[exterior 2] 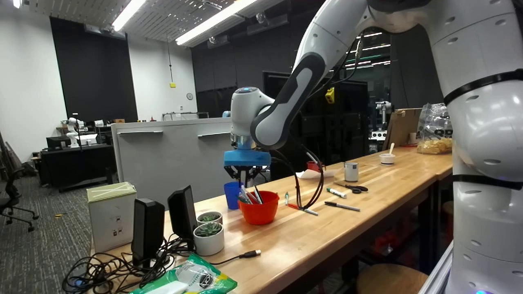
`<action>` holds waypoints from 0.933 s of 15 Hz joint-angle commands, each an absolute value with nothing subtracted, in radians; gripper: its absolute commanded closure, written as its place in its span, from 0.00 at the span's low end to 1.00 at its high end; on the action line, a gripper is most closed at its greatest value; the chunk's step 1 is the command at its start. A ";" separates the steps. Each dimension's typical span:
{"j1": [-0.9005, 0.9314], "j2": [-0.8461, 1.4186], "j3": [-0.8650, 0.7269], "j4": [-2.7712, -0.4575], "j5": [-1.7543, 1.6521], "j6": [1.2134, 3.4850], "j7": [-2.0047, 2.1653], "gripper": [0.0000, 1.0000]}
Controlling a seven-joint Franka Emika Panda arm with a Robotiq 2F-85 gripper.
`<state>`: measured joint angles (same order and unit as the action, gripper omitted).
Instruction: Remove one pencil from the cup, then put the cup upright
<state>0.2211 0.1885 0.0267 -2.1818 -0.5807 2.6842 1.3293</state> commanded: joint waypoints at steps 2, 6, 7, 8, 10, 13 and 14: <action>0.230 0.160 0.027 -2.205 -0.580 2.677 1.313 0.95; 0.230 0.162 0.028 -2.213 -0.575 2.675 1.313 0.55; 0.229 0.161 0.028 -2.217 -0.574 2.674 1.312 0.58; 0.229 0.159 0.028 -2.220 -0.572 2.673 1.311 0.57; 0.227 0.156 0.028 -2.231 -0.569 2.677 1.310 0.46; 0.226 0.160 0.030 -2.246 -0.562 2.682 1.309 0.27; 0.226 0.162 0.030 -2.251 -0.562 2.683 1.309 0.21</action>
<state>0.2211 0.1870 0.0295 -2.2152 -0.5788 2.6833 1.3212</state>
